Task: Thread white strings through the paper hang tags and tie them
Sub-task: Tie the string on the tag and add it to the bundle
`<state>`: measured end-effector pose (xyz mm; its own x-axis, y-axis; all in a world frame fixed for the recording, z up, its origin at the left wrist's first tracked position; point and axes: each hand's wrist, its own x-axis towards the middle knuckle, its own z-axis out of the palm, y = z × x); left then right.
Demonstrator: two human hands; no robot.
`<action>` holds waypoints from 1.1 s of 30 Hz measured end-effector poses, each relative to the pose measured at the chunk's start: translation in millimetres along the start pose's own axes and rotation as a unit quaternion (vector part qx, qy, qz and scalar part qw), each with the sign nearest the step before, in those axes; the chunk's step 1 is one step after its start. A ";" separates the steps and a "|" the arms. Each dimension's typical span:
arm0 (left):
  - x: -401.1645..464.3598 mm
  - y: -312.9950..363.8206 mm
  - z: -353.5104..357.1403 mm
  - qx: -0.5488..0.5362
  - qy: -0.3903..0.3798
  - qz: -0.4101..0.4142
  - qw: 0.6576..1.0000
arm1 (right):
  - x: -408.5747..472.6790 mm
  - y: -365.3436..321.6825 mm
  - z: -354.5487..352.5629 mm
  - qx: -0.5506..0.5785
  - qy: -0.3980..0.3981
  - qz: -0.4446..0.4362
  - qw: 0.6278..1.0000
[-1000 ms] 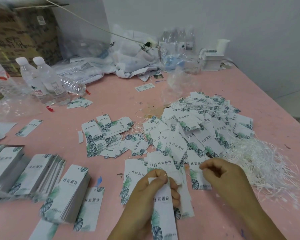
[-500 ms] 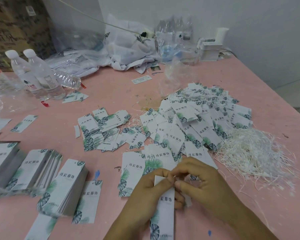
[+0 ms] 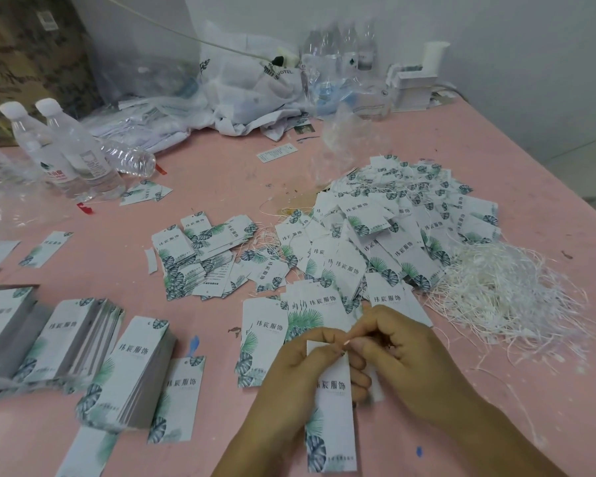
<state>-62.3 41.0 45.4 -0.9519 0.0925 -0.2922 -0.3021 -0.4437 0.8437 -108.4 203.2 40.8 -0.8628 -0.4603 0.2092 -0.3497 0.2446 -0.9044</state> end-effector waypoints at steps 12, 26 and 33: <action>2.1 -16.2 -8.3 0.105 0.039 0.087 0.990 | -4.4 -4.9 14.3 0.021 0.087 0.031 0.995; -2.9 -20.6 -1.8 0.212 0.114 0.159 0.957 | -5.2 -9.3 21.0 -0.110 0.143 -0.029 0.983; -3.1 -16.1 3.5 0.279 0.108 0.223 0.928 | -5.8 -12.5 21.3 -0.121 0.146 -0.035 0.981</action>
<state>-54.7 51.0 34.3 -0.9743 -0.1964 0.1103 0.0835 0.1402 0.9866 -91.3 184.7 43.0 -0.8889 -0.2273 0.3977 -0.4581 0.4333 -0.7761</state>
